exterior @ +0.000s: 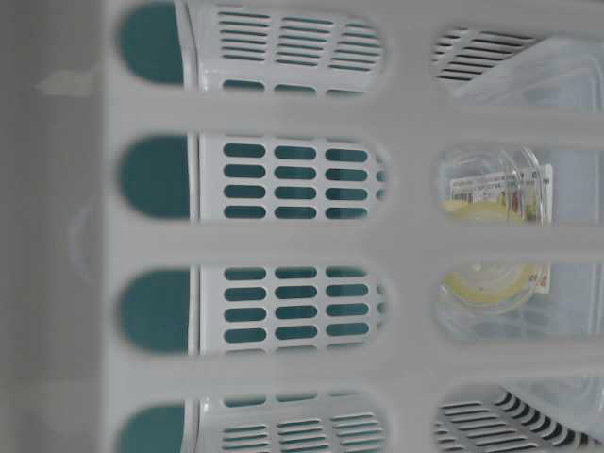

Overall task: Pick up the tape dispenser from the shopping basket with the left arm.
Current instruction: 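Move the left gripper over the basket toward the clear container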

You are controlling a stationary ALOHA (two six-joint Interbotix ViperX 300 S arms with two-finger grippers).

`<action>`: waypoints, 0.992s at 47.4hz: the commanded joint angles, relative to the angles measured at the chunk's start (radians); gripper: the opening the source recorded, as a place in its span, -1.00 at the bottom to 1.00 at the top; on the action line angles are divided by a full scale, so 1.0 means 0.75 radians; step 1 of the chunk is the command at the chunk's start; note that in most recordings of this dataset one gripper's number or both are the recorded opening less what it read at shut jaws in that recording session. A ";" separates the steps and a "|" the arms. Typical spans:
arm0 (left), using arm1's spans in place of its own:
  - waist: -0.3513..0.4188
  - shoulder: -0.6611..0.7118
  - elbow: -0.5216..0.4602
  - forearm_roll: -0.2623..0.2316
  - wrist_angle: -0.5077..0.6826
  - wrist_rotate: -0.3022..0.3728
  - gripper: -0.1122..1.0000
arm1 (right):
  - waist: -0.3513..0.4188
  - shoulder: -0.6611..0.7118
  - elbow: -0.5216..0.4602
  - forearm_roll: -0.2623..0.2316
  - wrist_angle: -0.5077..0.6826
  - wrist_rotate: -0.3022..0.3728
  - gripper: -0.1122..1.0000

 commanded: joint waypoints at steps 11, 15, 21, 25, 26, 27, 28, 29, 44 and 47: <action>0.004 0.039 -0.035 0.055 0.098 -0.121 -0.80 | 0.000 0.022 -0.022 0.008 0.055 0.041 -0.80; 0.004 0.055 -0.061 0.055 0.119 -0.141 -0.80 | -0.008 0.022 -0.022 0.008 0.070 0.047 -0.80; 0.002 0.100 -0.155 0.057 0.235 -0.137 -0.80 | -0.016 0.022 -0.025 0.008 0.090 0.047 -0.80; 0.002 0.151 -0.262 0.057 0.395 -0.135 -0.80 | -0.020 0.022 -0.029 0.008 0.133 0.049 -0.79; -0.002 0.164 -0.286 0.055 0.434 -0.135 -0.80 | -0.020 0.020 -0.031 0.010 0.143 0.049 -0.77; -0.002 0.178 -0.311 0.055 0.470 -0.135 -0.80 | -0.020 0.022 -0.035 0.008 0.149 0.049 -0.76; -0.004 0.192 -0.342 0.057 0.509 -0.135 -0.80 | -0.020 0.022 -0.037 0.008 0.157 0.049 -0.72; -0.006 0.209 -0.366 0.057 0.546 -0.135 -0.80 | -0.022 0.022 -0.041 0.008 0.168 0.049 -0.66; -0.027 0.507 -0.718 0.057 0.957 -0.153 -0.68 | -0.020 0.012 -0.053 0.010 0.153 0.049 0.58; -0.037 0.579 -0.769 0.055 0.998 -0.157 -0.49 | -0.022 0.010 -0.053 0.010 0.149 0.049 0.56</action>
